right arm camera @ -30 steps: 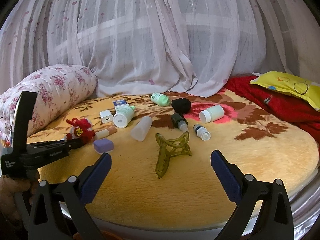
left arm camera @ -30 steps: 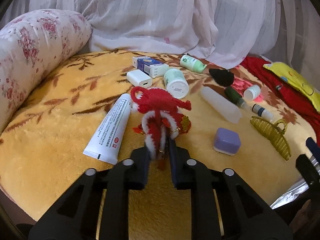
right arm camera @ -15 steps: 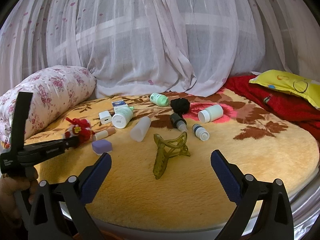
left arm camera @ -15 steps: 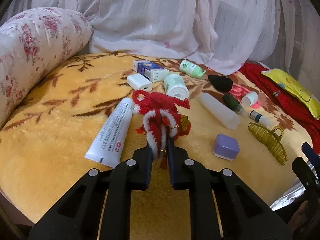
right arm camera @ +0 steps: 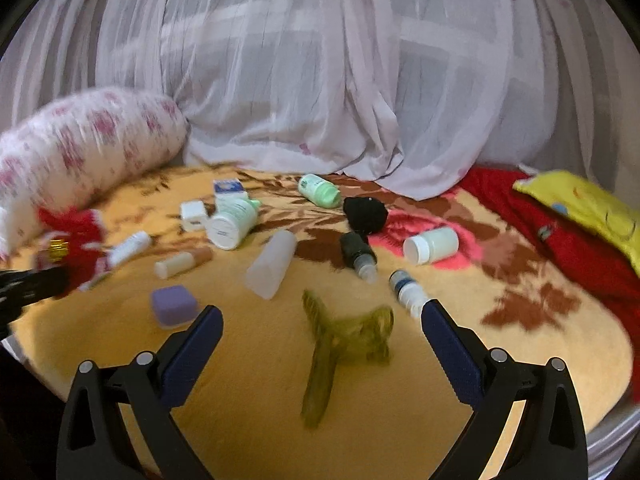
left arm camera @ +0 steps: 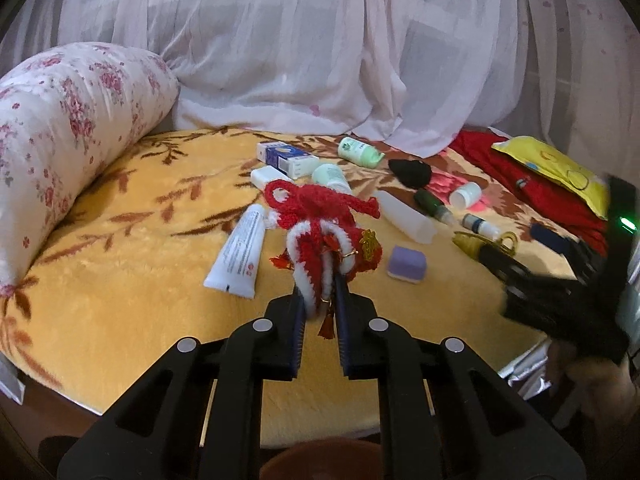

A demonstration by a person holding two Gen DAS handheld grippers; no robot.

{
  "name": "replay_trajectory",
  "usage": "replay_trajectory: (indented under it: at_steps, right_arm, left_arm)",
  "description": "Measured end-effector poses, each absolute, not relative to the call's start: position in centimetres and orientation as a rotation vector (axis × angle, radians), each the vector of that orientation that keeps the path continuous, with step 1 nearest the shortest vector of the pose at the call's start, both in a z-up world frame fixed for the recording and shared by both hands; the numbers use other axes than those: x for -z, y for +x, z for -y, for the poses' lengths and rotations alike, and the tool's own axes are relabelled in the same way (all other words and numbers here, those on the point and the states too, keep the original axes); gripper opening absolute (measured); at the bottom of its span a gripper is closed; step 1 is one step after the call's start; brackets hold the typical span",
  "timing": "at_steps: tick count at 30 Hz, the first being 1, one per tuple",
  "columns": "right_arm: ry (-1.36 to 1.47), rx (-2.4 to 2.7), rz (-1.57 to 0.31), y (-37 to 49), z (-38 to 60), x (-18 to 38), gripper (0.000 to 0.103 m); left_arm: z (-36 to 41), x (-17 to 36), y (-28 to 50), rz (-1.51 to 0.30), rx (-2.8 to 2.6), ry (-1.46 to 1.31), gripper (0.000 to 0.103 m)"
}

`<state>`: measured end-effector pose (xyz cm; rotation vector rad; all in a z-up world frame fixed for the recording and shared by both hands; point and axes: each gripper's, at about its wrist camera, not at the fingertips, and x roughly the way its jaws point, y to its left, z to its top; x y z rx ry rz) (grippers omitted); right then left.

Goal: Collect trash
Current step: 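Drop the ornament into the bin with the left tool while the right tool bins the hair clip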

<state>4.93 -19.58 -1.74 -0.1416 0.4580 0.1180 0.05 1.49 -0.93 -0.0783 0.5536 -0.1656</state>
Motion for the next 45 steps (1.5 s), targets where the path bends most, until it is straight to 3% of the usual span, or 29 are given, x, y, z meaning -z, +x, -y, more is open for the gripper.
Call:
replay_trajectory:
  at_steps: [4, 6, 11, 22, 36, 37, 38, 39, 40, 41, 45]
  right_arm:
    - [-0.209, -0.044, -0.545, 7.6, 19.0, 2.5, 0.093]
    - [-0.176, -0.056, -0.603, 8.7, 19.5, 3.0, 0.049]
    - [-0.068, -0.093, -0.65, 8.3, 20.8, 3.1, 0.045]
    - [-0.067, -0.409, -0.703, -1.5, 16.5, -0.2, 0.045]
    - [-0.08, -0.608, -1.11, -6.5, 12.3, 9.0, 0.047]
    - [-0.071, -0.615, -1.125, -6.8, 12.3, 9.4, 0.053]
    - [-0.061, -0.621, -1.131, -6.9, 12.4, 9.5, 0.07]
    - [-0.055, -0.615, -1.127, -6.9, 12.5, 9.5, 0.08]
    - [-0.055, -0.603, -1.11, -7.1, 12.7, 9.4, 0.081]
    - [-0.057, -0.599, -1.097, -7.1, 12.8, 9.3, 0.081]
    - [-0.022, -0.588, -1.063, -6.6, 14.1, 8.3, 0.083]
  left_arm:
    - [-1.6, 1.1, -0.5, -0.56, 0.18, -0.088, 0.013]
    - [-1.6, 1.1, -0.8, -0.56, 0.186, -0.089, 0.013]
    - [-1.4, 0.9, -1.5, -0.561, 0.207, -0.085, 0.013]
    - [-1.1, 1.6, -6.9, -0.738, 0.335, -0.055, 0.013]
    - [-2.6, 8.2, -10.2, -1.139, 0.38, -0.035, 0.015]
    - [-2.7, 8.2, -10.2, -1.145, 0.375, -0.039, 0.021]
    - [-2.8, 8.0, -10.2, -1.145, 0.367, -0.037, 0.034]
    - [-2.9, 7.9, -10.2, -1.14, 0.353, -0.033, 0.043]
    - [-3.0, 7.6, -10.3, -1.126, 0.327, -0.028, 0.06]
    - [-3.2, 7.2, -10.3, -1.112, 0.311, -0.029, 0.068]
    - [-4.0, 6.0, -10.3, -1.075, 0.285, -0.046, 0.073]
